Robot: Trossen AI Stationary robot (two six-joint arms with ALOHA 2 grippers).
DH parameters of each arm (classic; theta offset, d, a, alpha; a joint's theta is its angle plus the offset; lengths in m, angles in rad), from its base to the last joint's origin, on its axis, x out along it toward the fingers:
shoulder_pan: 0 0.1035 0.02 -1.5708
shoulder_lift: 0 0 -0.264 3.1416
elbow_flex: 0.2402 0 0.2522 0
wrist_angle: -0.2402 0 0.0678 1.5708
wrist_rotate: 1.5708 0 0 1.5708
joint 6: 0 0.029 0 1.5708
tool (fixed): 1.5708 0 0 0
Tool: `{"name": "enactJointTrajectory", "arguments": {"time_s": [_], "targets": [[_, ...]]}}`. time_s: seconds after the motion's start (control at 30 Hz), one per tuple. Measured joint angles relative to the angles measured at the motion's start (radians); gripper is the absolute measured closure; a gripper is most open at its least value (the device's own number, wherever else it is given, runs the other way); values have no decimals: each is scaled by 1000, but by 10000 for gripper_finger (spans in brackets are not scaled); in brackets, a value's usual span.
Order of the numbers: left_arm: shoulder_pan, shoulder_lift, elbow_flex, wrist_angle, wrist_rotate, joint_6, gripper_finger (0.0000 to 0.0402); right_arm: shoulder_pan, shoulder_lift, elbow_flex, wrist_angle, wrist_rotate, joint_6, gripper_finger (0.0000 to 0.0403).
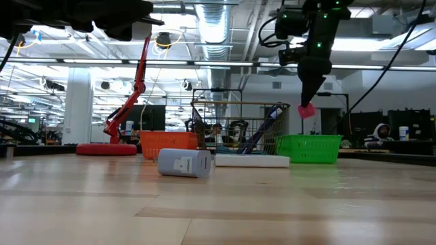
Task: Pick and place items into bin
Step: Put the pink charger adapter into the green basket
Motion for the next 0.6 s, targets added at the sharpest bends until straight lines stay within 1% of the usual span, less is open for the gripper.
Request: {"name": "enactJointTrajectory", "arguments": {"time_s": [0.23,0.33,0.4,0.6], "targets": [[0,0,0,0,0,0,274,0,0,0,18,-1,3,217],[0,0,0,0,0,0,274,0,0,0,18,-36,22,214],[0,0,0,-1,0,0,274,0,0,0,23,-55,38,215],[0,0,0,-2,0,0,274,7,0,0,41,-55,46,222]]}}
